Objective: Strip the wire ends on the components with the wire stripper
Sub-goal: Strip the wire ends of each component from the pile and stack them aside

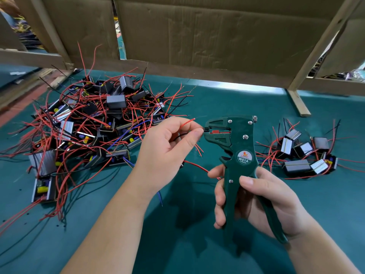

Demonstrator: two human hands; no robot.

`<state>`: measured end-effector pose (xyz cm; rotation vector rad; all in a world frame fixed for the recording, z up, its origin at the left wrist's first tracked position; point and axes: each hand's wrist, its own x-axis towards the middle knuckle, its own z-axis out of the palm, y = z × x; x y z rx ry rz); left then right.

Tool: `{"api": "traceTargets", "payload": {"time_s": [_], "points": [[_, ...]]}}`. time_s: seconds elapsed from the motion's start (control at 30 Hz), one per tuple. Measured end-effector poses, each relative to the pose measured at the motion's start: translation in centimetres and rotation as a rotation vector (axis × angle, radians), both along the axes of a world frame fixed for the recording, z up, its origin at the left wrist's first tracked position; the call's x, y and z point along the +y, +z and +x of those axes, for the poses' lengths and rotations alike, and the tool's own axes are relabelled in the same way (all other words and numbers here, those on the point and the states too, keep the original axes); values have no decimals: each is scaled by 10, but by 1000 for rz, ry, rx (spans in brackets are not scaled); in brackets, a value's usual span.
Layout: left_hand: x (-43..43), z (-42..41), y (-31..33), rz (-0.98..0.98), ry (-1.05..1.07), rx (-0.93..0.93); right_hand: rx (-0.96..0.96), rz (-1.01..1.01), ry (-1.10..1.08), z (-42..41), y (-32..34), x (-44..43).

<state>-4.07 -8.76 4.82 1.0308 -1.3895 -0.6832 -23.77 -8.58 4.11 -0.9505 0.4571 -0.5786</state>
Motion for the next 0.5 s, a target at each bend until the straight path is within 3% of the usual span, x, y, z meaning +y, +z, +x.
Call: {"api": "traceTargets", "payload": {"time_s": [0.5], "points": [[-4, 3, -6, 95, 13, 35, 37, 65, -79, 6, -3, 3]]}}
